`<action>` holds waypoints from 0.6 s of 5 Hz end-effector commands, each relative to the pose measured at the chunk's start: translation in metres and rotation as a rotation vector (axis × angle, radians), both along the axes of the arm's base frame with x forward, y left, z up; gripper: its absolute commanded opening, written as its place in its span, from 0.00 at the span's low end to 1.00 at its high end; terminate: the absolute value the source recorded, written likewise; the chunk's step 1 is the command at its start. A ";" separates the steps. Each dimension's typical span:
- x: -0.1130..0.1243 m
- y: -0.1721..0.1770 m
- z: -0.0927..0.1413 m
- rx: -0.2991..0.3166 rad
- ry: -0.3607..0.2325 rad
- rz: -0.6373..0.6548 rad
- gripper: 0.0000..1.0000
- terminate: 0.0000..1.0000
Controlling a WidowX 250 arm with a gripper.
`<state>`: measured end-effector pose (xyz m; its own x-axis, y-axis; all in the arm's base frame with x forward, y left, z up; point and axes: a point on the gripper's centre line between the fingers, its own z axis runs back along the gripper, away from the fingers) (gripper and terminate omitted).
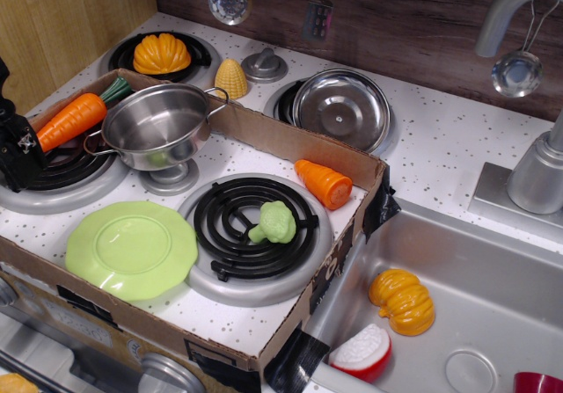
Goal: Put broccoli in pot
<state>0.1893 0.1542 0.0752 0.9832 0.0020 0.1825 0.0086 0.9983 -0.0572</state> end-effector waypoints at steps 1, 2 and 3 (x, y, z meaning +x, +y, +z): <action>0.000 0.000 0.000 0.000 0.000 0.000 1.00 0.00; 0.016 -0.015 0.007 -0.002 -0.003 -0.028 1.00 0.00; 0.028 -0.025 0.021 0.023 -0.007 -0.056 1.00 0.00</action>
<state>0.2131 0.1234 0.0824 0.9886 -0.0537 0.1405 0.0640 0.9955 -0.0697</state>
